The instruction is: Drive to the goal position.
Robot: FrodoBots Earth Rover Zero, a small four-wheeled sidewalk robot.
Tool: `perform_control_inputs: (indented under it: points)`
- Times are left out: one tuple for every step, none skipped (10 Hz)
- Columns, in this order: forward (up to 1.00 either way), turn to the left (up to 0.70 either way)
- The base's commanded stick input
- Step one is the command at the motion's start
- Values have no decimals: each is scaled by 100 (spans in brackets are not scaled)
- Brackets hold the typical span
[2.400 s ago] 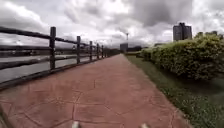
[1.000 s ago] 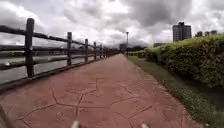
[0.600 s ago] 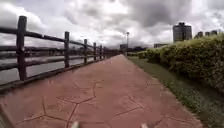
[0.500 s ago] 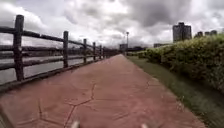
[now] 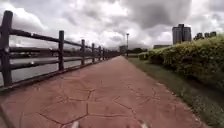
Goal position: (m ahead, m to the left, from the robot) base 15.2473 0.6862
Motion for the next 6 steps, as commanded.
perform_control_inputs:
  points:
    - [70,0]
    - [70,0]
    - [70,0]
    - [70,0]
    - [70,0]
    - [70,0]
